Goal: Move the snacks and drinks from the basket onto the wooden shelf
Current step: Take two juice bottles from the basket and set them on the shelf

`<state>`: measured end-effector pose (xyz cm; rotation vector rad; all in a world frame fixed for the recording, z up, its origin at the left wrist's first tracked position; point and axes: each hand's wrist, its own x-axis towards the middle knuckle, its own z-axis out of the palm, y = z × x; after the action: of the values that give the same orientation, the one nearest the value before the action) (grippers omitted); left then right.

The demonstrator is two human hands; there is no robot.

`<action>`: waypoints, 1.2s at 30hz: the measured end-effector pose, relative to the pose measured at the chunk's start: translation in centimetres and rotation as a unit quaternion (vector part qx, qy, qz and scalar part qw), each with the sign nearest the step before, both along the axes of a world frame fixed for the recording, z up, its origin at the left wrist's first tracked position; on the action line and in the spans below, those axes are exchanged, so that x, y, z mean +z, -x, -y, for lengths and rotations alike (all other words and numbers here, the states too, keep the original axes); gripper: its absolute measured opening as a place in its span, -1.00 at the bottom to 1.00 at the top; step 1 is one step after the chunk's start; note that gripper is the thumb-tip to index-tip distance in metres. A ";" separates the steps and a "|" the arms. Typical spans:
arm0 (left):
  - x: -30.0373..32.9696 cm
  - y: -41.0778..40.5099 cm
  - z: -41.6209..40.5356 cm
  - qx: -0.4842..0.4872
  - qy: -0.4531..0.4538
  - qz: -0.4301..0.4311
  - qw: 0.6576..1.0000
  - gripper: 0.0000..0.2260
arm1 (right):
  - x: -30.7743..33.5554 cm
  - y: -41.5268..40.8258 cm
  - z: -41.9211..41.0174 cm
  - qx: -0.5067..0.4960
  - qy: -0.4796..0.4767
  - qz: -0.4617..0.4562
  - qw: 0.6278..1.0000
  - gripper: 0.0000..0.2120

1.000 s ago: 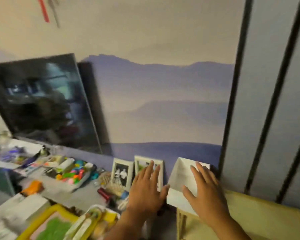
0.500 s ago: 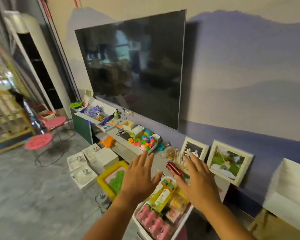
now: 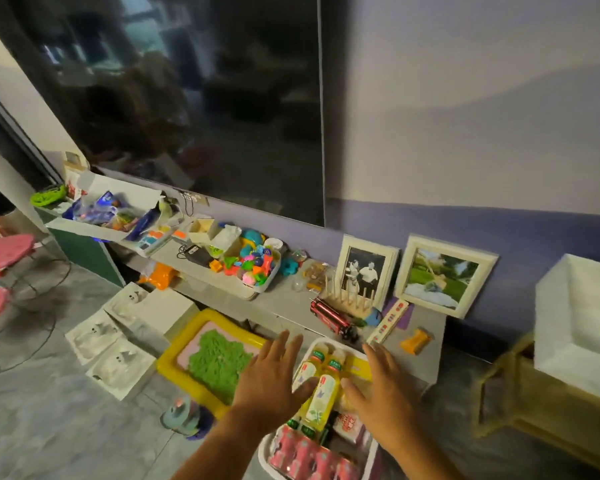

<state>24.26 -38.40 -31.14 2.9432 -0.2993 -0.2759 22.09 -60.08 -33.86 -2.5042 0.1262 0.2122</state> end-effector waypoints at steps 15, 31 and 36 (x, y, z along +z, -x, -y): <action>-25.5 -9.4 -3.1 -0.021 0.042 -0.202 0.978 -0.23 | -23.5 -2.4 -8.0 -0.196 -0.178 -0.140 0.954 -0.13; -29.4 -10.6 -2.3 0.135 0.160 -0.277 0.938 -0.49 | -26.9 -4.3 -10.0 -0.298 -0.234 -0.141 0.915 -0.15; -25.2 -10.7 -4.2 0.103 0.338 -0.348 0.868 -0.49 | -23.3 -3.0 -8.5 -0.294 -0.277 -0.108 0.908 -0.22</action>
<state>34.94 -34.23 -56.35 1.9910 0.0316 -0.9423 25.07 -51.63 -57.16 -1.7728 0.7840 0.2321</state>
